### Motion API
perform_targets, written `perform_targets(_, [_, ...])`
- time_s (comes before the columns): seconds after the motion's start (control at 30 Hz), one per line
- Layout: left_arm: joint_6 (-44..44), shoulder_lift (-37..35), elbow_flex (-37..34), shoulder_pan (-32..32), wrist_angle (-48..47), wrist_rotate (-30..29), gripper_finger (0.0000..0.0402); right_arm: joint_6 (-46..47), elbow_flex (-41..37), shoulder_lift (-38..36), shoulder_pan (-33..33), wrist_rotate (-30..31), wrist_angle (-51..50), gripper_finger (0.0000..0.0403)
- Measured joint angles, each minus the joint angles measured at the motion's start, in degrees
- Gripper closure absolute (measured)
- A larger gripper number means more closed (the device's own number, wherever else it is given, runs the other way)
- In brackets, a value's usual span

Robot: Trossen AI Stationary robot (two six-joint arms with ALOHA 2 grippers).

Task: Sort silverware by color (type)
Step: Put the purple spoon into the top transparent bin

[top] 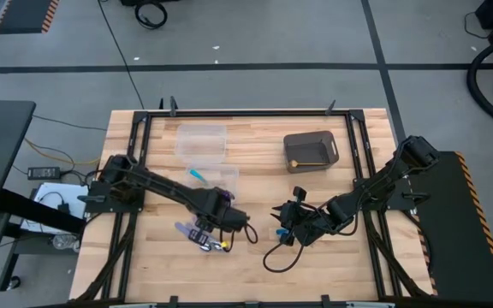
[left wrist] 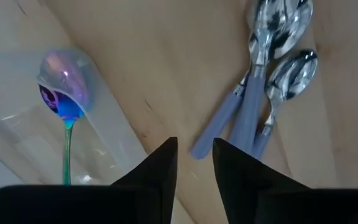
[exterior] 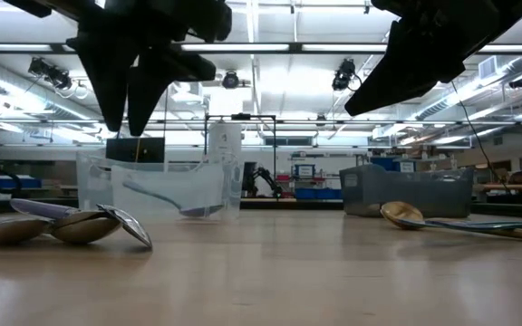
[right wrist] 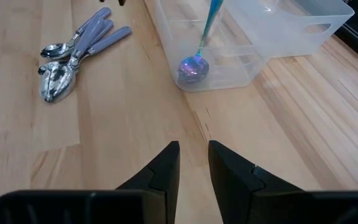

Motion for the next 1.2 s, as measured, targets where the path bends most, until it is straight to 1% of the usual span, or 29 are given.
perform_targets(0.13, [-3.93, 0.00, -0.02, -1.29, 3.80, -0.04, 0.0291, 0.02, 0.00, 0.00, 0.12, 0.00, -0.02, 0.0308])
perform_targets(0.23, [-6.27, 0.00, -0.02, -2.85, 4.40, -0.52, 0.0289, 0.17, 0.00, 0.00, 0.54, 0.00, 0.00, 0.0308])
perform_targets(0.37, [-9.30, 0.00, -0.04, -4.94, 4.57, -2.47, 0.0271, 0.20, 0.00, 0.00, 0.74, 0.02, 0.00, 0.0308])
perform_targets(0.5, [-9.44, 0.00, -0.07, -7.18, 5.57, -5.50, 0.0246, 0.13, 0.00, 0.00, 0.74, 0.04, 0.01, 0.0308])
perform_targets(0.6, [-9.37, 0.00, -0.07, -8.19, 7.26, -5.77, 0.0232, 0.11, 0.00, 0.00, 0.74, 0.04, 0.02, 0.0308])
perform_targets(0.7, [-8.94, 0.00, -0.27, -9.03, 9.82, -5.34, 0.0229, 0.08, 0.00, 0.00, 0.74, 0.07, 0.10, 0.0308])
perform_targets(0.77, [-8.08, -0.07, -2.17, -9.30, 13.54, -4.25, 0.0229, 0.00, 0.00, 0.00, 0.74, 0.07, 0.31, 0.0308])
perform_targets(1.03, [-8.83, 0.07, -9.61, -8.82, 18.14, -1.97, 0.0241, -0.22, 0.00, 0.00, 0.74, 0.07, 0.64, 0.0308])
perform_targets(1.2, [-9.25, 0.07, -13.55, -8.90, 22.21, -1.71, 0.0246, -0.77, 0.00, 0.00, 0.74, 0.09, 1.39, 0.0308])
